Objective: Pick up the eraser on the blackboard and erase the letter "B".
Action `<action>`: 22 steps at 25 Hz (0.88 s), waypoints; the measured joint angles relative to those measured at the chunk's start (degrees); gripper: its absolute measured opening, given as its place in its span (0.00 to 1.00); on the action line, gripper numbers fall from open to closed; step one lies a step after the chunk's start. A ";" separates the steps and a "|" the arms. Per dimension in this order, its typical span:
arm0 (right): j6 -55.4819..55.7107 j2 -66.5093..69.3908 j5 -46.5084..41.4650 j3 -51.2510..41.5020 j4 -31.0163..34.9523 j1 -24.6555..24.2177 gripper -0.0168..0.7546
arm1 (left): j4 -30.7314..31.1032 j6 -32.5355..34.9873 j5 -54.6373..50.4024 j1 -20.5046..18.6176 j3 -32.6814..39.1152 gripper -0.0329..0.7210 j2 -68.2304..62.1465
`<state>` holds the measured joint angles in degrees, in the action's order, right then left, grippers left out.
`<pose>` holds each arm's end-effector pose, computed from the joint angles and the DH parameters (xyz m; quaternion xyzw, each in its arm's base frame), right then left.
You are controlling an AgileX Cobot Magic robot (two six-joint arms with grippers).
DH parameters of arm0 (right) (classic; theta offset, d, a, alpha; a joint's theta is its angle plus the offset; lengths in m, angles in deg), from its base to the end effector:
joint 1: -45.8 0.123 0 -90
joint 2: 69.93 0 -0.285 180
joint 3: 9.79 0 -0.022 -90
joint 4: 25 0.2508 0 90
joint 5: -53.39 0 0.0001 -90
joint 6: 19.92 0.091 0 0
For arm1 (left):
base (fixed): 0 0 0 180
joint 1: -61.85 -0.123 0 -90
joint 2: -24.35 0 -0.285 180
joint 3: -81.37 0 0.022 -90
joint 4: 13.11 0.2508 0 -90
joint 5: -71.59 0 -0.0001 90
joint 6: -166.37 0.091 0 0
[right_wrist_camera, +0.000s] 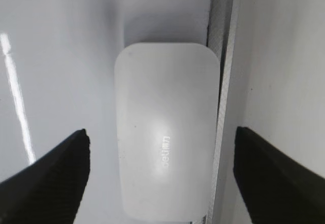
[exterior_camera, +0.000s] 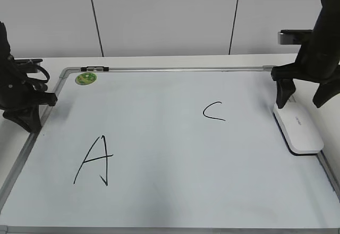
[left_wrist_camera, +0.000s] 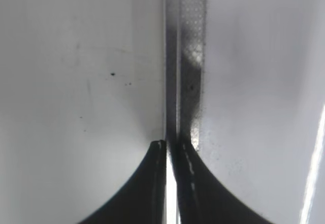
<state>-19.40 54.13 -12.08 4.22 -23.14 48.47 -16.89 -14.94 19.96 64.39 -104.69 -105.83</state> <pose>0.4092 0.0218 0.2031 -0.0126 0.9990 0.0161 0.0386 0.4100 -0.0229 0.1276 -0.0088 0.9989 -0.0278 0.0361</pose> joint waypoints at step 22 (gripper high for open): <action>0.48 0.00 -3.60 0.22 -0.45 0.00 0.76 | 8.31 -3.68 -8.17 0.00 0.32 0.66 7.93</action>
<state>-18.92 54.13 -15.69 4.43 -23.59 48.47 -8.58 -18.62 11.79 64.39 -104.37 -97.90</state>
